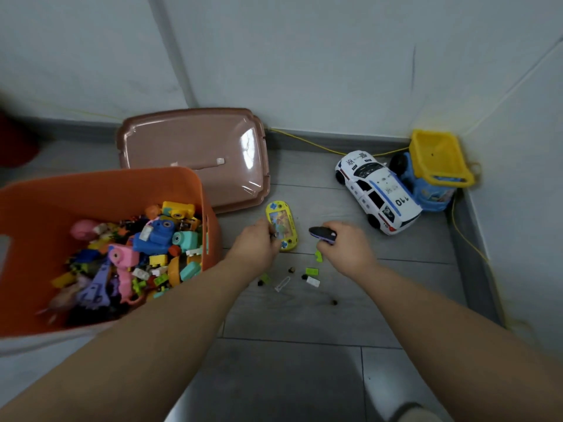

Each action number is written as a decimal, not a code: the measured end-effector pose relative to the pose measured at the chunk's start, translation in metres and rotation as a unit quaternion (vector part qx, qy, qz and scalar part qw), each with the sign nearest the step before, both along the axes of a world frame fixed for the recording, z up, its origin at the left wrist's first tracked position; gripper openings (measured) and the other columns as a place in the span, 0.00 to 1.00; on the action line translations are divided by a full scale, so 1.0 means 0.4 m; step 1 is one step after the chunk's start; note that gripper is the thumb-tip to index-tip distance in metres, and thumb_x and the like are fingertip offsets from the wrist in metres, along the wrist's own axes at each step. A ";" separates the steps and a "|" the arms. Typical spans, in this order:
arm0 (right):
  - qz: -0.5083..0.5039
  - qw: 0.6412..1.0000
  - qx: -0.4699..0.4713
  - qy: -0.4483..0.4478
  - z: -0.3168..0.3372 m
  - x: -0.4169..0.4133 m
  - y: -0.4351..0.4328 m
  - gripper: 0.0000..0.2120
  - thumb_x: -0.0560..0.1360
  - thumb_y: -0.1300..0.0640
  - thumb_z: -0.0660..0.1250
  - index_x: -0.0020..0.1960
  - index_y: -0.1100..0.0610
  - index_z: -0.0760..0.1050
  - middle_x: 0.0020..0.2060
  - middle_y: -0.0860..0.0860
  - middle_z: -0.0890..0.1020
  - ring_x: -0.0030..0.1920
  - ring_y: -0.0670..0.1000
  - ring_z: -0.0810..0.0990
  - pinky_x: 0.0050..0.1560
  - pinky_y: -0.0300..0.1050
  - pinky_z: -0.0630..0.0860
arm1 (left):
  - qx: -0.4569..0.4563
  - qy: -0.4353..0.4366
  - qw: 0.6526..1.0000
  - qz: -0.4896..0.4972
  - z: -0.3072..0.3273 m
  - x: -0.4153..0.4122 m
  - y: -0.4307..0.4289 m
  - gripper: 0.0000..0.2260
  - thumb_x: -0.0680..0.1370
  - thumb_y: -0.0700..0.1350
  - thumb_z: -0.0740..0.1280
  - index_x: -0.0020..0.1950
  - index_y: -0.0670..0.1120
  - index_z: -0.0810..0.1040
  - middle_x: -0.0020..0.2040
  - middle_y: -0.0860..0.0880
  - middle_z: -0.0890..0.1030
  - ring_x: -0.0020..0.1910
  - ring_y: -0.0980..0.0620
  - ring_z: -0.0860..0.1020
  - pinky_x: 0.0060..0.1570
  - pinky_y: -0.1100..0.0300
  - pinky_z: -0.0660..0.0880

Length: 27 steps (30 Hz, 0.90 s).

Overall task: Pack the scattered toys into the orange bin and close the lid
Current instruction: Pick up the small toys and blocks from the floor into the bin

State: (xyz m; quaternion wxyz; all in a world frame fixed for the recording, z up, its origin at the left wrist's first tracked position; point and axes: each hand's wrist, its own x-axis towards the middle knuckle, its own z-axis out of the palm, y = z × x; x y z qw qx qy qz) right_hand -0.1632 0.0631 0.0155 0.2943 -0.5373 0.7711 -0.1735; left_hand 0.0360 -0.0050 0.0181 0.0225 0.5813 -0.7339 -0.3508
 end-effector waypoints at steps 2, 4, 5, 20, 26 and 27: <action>0.003 0.999 -0.028 -0.022 0.063 0.022 -0.025 0.10 0.72 0.58 0.69 0.53 0.52 0.81 0.38 0.50 0.81 0.36 0.46 0.77 0.32 0.38 0.71 | -0.001 0.021 1.000 0.006 0.069 -0.004 -0.007 0.09 0.80 0.48 0.64 0.56 0.45 0.71 0.49 0.41 0.80 0.47 0.41 0.79 0.44 0.53 0.74; 0.018 0.998 -0.050 -0.036 0.131 0.051 -0.053 0.10 0.72 0.56 0.69 0.53 0.51 0.82 0.39 0.50 0.82 0.37 0.47 0.78 0.35 0.43 0.74 | -0.013 0.036 0.999 -0.003 0.145 0.003 -0.017 0.08 0.80 0.50 0.62 0.55 0.47 0.68 0.47 0.43 0.78 0.44 0.44 0.78 0.43 0.53 0.74; 0.031 0.997 -0.056 -0.040 0.167 0.068 -0.068 0.10 0.72 0.56 0.70 0.53 0.50 0.81 0.39 0.49 0.82 0.37 0.47 0.78 0.33 0.41 0.72 | -0.025 0.042 0.999 -0.005 0.185 0.013 -0.024 0.08 0.80 0.50 0.62 0.54 0.48 0.68 0.45 0.45 0.77 0.43 0.44 0.77 0.43 0.53 0.74; 0.186 0.967 -0.140 -0.106 0.418 0.479 -0.237 0.15 0.71 0.54 0.71 0.58 0.49 0.80 0.48 0.50 0.83 0.47 0.50 0.80 0.43 0.44 0.76 | -0.088 -0.031 0.974 0.208 0.443 0.456 -0.105 0.08 0.79 0.48 0.62 0.52 0.44 0.69 0.46 0.40 0.77 0.43 0.41 0.74 0.42 0.54 0.69; 0.300 0.950 -0.053 -0.070 0.423 0.673 -0.252 0.12 0.71 0.55 0.72 0.54 0.49 0.77 0.49 0.50 0.73 0.47 0.51 0.75 0.45 0.45 0.68 | -0.053 -0.065 0.951 0.297 0.452 0.636 -0.062 0.09 0.77 0.52 0.63 0.50 0.48 0.70 0.41 0.47 0.77 0.37 0.49 0.75 0.31 0.57 0.65; 0.315 0.946 -0.038 -0.070 0.422 0.700 -0.251 0.14 0.71 0.56 0.72 0.56 0.50 0.77 0.49 0.50 0.72 0.47 0.51 0.74 0.46 0.44 0.68 | -0.047 -0.075 0.948 0.305 0.450 0.663 -0.054 0.09 0.76 0.53 0.64 0.49 0.49 0.70 0.41 0.47 0.77 0.37 0.49 0.75 0.31 0.57 0.66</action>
